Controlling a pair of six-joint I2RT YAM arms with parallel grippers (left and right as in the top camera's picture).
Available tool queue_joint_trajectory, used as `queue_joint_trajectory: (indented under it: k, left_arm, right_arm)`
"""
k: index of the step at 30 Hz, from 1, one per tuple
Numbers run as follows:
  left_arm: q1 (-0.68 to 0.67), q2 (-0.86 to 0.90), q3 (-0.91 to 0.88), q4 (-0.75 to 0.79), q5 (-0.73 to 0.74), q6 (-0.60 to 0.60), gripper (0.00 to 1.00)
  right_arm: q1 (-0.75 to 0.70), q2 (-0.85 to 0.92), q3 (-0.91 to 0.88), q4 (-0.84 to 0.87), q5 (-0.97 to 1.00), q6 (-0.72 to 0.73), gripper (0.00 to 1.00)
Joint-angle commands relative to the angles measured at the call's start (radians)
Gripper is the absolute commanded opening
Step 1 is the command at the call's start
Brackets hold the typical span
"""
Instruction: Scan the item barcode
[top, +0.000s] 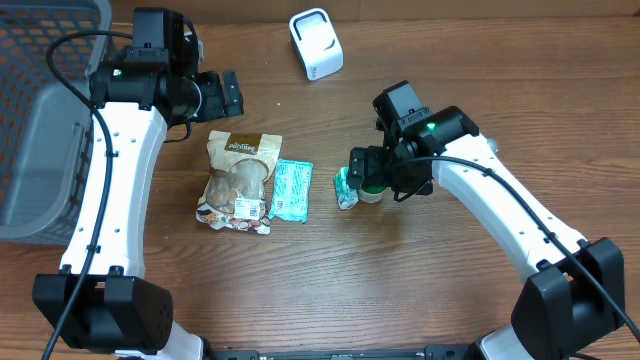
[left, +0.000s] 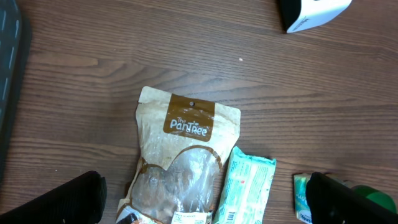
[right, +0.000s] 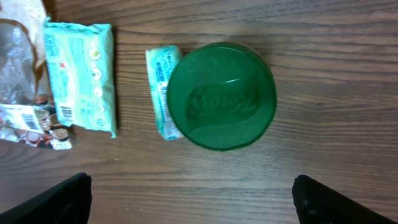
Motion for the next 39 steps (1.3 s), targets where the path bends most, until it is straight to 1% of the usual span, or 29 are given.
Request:
queue_joint_trajectory:
  k: [1,3,5,7,8,10,12,22,23,24,26,28,30,33,39]
  left_arm:
    - [0.003,0.002,0.014,0.0,0.01,0.012,1.0]
    - [0.003,0.002,0.014,0.0,0.01,0.012,1.0]
    - [0.003,0.002,0.014,0.0,0.01,0.012,0.99]
    - [0.003,0.002,0.014,0.0,0.01,0.012,1.0]
    - [0.003,0.002,0.014,0.0,0.01,0.012,1.0]
    - [0.003,0.002,0.014,0.0,0.01,0.012,1.0]
    - [0.003,0.002,0.014,0.0,0.01,0.012,0.99]
    - [0.003,0.002,0.014,0.0,0.01,0.012,1.0]
    - [0.003,0.002,0.014,0.0,0.01,0.012,1.0]
    - [0.003,0.002,0.014,0.0,0.01,0.012,1.0]
    - [0.003,0.002,0.014,0.0,0.01,0.012,1.0]
    - [0.003,0.002,0.014,0.0,0.01,0.012,1.0]
    - [0.003,0.002,0.014,0.0,0.01,0.012,1.0]
    - [0.003,0.002,0.014,0.0,0.01,0.012,1.0]
    - [0.003,0.002,0.014,0.0,0.01,0.012,1.0]
  right_arm:
    - [0.005,0.001,-0.025,0.022,0.016,0.009,1.0]
    - [0.005,0.001,-0.035,0.03,0.016,0.009,1.0]
    - [0.005,0.001,-0.035,0.029,0.016,0.009,0.88]
    - [0.005,0.001,-0.035,0.025,0.016,0.009,0.8]
    - [0.005,0.001,-0.036,0.024,0.016,0.009,0.74]
    - [0.005,0.001,-0.036,0.024,0.016,0.009,0.68]
    - [0.005,0.001,-0.036,0.024,0.016,0.009,0.66]
    - [0.005,0.001,-0.036,0.026,0.016,0.009,0.66]
    - [0.005,0.001,-0.036,0.026,0.016,0.009,0.61]
    - [0.005,0.001,-0.036,0.025,0.016,0.009,0.6]
    - [0.005,0.001,-0.036,0.025,0.016,0.009,0.6]
    - [0.005,0.001,-0.036,0.024,0.016,0.009,0.57]
    - [0.005,0.001,-0.036,0.021,0.016,0.009,0.53]
    - [0.005,0.001,-0.036,0.013,0.016,0.009,0.44]
    - [0.005,0.001,-0.046,-0.005,0.016,0.009,0.42]
